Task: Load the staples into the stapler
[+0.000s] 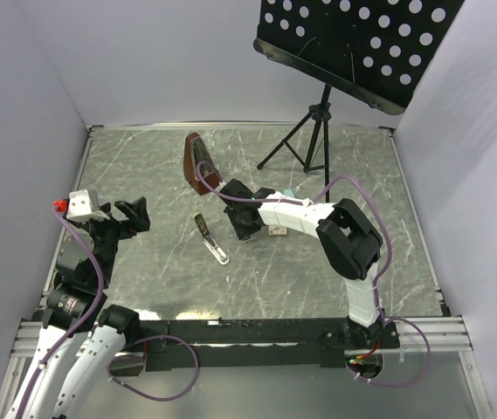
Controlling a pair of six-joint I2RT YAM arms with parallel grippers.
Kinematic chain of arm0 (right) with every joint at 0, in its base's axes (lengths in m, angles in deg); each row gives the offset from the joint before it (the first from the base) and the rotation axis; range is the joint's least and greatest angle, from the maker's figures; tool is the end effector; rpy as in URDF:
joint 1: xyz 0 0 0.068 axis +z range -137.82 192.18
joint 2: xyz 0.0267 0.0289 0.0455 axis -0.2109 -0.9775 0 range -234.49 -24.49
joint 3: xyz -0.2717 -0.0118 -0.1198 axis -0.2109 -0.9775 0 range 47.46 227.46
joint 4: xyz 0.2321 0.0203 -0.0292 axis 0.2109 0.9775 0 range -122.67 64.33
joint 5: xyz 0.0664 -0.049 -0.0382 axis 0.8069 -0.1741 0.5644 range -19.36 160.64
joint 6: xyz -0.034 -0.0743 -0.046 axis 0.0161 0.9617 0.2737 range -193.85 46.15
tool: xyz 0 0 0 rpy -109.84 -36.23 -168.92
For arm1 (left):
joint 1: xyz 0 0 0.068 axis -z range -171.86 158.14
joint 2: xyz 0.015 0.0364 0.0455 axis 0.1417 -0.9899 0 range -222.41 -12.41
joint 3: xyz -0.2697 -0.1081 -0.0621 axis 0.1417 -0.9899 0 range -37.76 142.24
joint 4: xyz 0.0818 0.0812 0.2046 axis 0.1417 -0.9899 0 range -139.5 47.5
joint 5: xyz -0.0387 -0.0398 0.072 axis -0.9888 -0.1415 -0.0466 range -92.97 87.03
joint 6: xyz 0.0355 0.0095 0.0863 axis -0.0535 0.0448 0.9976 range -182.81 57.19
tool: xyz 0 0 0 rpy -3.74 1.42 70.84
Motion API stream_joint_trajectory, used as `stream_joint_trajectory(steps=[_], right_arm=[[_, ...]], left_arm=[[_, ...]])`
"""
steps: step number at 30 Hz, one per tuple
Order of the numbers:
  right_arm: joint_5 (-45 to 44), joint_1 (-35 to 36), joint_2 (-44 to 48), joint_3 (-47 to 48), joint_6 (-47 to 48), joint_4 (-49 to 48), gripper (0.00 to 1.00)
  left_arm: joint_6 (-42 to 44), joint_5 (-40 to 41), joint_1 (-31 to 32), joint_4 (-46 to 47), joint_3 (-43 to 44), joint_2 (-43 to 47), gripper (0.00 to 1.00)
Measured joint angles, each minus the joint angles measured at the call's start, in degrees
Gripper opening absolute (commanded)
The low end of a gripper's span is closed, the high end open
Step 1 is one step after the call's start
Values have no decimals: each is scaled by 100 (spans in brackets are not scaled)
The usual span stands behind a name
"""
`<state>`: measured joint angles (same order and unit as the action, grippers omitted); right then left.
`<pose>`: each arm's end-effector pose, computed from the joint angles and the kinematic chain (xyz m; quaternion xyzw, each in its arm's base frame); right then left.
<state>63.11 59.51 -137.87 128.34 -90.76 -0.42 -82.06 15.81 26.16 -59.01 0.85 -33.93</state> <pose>0.2907 0.2990 0.1704 -0.2416 0.9434 0.0617 0.2188 0.0982 -0.0033 0.3421 -0.1235 0.6928 -0.1152 0.7011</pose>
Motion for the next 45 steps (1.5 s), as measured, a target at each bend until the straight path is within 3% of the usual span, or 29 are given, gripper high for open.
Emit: stream_joint_trajectory(steps=[23, 32, 45], right_arm=[[13, 0, -79, 2, -26, -2, 31], [-48, 2, -107, 13, -46, -11, 20], [-81, 4, 195, -153, 0, -26, 18]], left_arm=[[0, -15, 0, 0, 0, 0, 97], [0, -15, 0, 0, 0, 0, 97], [0, -17, 0, 0, 0, 0, 97]])
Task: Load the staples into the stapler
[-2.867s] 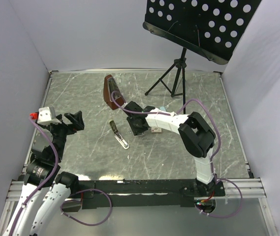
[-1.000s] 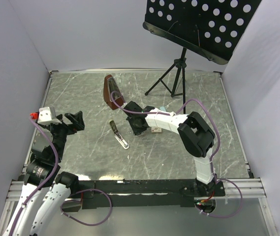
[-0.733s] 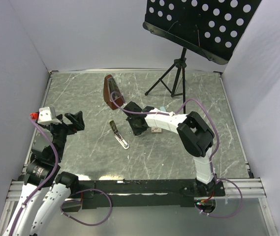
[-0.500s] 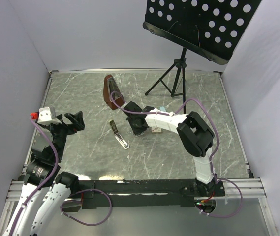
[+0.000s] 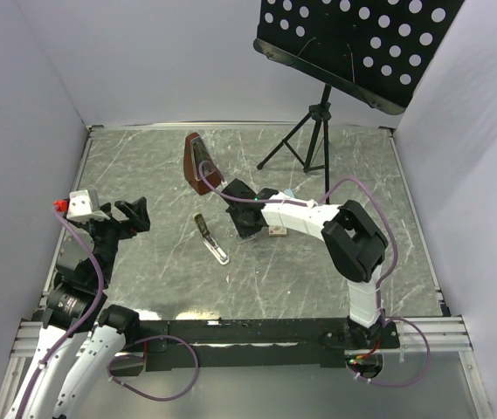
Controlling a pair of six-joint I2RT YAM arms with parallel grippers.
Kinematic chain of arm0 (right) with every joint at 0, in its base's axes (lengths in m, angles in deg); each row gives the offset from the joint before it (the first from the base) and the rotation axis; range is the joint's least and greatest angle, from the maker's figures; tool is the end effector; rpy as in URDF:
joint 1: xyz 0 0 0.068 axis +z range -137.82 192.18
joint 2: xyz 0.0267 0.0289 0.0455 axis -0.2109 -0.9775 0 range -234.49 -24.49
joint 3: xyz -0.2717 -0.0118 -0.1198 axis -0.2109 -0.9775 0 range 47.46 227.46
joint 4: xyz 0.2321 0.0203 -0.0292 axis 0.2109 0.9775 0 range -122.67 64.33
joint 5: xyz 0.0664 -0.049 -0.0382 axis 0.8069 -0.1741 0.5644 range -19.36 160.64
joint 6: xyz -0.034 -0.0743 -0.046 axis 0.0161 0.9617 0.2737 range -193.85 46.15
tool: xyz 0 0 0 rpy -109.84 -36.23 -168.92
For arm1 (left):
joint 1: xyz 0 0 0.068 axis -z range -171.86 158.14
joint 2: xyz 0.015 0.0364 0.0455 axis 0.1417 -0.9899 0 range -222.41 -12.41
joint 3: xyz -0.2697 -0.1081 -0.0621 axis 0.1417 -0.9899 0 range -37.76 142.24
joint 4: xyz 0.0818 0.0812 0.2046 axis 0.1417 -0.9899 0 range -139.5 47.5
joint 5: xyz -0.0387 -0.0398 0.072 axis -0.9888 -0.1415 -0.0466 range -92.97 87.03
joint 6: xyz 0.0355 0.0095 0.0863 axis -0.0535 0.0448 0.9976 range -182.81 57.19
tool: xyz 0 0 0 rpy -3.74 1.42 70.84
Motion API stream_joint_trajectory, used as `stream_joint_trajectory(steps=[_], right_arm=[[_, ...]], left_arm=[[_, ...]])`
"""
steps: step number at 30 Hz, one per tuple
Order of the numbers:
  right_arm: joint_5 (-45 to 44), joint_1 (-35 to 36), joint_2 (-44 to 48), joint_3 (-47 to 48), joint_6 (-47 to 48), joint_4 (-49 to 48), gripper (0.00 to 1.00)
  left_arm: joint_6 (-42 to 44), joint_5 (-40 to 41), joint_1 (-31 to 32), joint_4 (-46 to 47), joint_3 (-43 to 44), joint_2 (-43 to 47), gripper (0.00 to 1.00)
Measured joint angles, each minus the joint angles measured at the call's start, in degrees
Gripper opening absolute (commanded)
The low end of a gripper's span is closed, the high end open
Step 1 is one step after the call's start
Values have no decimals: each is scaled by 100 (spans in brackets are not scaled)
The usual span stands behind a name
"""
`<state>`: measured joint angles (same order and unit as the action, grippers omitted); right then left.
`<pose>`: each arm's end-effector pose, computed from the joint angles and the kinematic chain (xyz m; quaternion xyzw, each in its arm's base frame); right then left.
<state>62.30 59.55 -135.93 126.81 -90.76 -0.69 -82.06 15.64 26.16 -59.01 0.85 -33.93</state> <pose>0.2866 0.2933 0.1767 -0.2396 0.9421 0.0591 0.2272 0.0982 -0.0035 0.3421 -0.1224 0.6929 -0.1162 0.7010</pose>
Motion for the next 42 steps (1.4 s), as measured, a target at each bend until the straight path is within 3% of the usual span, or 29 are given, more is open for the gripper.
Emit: stream_joint_trajectory(steps=[12, 22, 42], right_arm=[[173, 302, 721, -249, 356, -439, 18], [507, 872, 678, -256, 673, -761, 18], [643, 960, 214, -243, 743, -1150, 18]], left_arm=[[0, 2, 0, 0, 0, 0, 97], [0, 2, 0, 0, 0, 0, 97], [-2, 2, 0, 0, 0, 0, 97]])
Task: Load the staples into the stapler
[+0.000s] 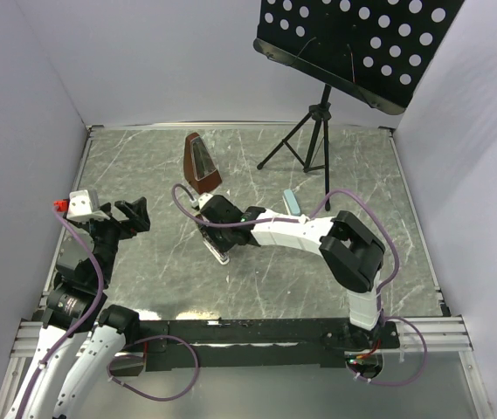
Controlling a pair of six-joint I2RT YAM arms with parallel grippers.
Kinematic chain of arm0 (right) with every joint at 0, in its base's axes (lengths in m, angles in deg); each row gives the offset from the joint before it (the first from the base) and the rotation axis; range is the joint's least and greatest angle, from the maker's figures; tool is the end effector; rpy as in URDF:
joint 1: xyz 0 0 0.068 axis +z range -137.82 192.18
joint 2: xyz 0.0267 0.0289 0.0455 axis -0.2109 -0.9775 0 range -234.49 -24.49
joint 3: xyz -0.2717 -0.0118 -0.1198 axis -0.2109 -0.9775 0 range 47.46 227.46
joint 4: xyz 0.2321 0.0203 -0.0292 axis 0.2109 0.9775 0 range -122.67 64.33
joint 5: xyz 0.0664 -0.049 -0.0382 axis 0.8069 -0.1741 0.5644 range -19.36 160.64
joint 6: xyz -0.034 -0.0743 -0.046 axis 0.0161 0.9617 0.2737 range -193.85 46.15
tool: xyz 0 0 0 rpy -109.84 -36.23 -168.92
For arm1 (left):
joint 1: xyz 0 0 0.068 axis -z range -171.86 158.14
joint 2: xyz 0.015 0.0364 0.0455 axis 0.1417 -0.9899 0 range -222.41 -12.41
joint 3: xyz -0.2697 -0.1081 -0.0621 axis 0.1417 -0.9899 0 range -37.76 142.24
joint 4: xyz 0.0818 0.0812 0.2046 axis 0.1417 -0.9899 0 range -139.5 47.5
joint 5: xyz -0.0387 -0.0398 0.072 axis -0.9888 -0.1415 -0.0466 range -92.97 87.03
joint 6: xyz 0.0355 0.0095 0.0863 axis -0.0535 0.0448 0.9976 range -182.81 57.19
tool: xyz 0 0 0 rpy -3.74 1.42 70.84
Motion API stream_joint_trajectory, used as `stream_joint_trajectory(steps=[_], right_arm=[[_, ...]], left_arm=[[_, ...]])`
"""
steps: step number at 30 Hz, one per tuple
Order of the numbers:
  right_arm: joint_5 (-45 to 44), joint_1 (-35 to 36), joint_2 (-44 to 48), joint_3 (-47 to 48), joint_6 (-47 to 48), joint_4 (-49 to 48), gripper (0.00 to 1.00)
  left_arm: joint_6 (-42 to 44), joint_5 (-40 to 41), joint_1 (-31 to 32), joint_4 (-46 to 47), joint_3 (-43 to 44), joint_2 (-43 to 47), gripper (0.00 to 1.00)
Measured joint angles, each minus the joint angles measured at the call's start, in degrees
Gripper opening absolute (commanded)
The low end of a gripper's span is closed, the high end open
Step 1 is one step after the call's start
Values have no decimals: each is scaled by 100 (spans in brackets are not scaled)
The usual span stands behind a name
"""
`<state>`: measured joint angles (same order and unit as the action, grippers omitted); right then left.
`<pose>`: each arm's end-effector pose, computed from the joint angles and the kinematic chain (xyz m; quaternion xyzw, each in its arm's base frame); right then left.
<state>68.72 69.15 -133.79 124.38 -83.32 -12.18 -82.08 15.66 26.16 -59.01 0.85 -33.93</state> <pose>0.2347 0.3558 0.1948 -0.3769 0.8697 0.1612 0.2750 0.0982 -0.0035 0.3421 -0.1227 0.6929 -0.1162 0.7010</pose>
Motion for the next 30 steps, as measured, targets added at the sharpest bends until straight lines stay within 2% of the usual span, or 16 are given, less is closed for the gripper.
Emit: stream_joint_trajectory(steps=[30], right_arm=[[-13, 55, -177, 179, -4, -33, 18]], left_arm=[[0, 2, 0, 0, 0, 2, 97]])
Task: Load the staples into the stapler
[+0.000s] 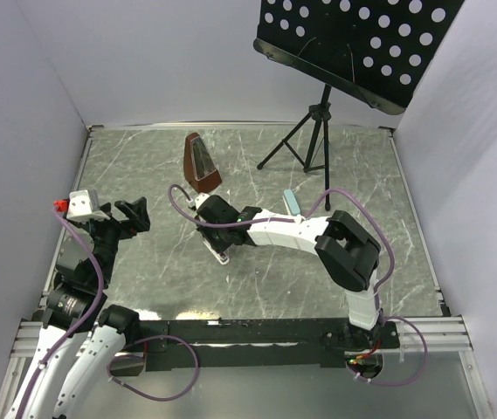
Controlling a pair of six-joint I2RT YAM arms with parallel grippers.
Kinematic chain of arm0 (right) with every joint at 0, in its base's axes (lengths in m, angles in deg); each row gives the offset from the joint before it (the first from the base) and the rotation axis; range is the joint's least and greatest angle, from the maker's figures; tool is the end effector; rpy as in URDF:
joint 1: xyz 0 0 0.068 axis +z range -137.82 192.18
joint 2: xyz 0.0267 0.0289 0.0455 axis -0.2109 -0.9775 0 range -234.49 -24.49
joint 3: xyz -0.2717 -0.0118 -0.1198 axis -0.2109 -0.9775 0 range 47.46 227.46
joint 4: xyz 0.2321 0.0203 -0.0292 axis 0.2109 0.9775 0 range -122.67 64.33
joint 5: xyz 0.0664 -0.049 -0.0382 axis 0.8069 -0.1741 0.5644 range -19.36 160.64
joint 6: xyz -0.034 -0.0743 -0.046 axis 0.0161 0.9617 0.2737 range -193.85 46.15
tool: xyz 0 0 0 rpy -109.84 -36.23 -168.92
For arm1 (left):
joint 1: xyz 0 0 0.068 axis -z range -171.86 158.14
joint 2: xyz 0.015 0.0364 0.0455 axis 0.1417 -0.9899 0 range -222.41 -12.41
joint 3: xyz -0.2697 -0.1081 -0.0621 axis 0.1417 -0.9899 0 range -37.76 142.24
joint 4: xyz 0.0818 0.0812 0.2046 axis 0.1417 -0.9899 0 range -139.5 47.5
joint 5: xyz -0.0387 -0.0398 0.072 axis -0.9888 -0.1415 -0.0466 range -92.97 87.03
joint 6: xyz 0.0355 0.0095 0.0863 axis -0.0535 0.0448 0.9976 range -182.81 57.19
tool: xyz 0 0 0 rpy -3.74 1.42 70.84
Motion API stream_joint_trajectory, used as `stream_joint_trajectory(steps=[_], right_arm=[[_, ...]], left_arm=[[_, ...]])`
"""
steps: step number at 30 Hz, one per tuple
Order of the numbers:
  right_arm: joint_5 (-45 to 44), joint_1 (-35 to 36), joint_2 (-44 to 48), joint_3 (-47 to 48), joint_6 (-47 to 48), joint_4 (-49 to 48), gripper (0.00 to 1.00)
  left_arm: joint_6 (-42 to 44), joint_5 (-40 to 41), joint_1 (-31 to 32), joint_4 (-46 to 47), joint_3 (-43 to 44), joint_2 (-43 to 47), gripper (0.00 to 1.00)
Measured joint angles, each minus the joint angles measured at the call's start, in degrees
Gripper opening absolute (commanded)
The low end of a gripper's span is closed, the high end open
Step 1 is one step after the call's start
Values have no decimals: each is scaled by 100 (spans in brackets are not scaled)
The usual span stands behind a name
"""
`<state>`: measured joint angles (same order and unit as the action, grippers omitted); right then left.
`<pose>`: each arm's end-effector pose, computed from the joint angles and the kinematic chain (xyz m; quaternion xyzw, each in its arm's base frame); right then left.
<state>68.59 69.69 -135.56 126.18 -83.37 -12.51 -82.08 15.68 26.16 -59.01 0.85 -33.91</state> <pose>0.2364 0.3656 0.1924 -0.3798 0.8673 0.1633 0.2772 0.0981 -0.0035 0.3422 -0.1228 0.6927 -0.1162 0.7011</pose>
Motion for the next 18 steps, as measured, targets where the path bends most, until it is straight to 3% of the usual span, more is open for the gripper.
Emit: stream_joint_trajectory(steps=[18], right_arm=[[-37, 0, -55, 13, 2, -2, 18]], left_arm=[[0, 0, 0, 0, 0, 0, 97]])
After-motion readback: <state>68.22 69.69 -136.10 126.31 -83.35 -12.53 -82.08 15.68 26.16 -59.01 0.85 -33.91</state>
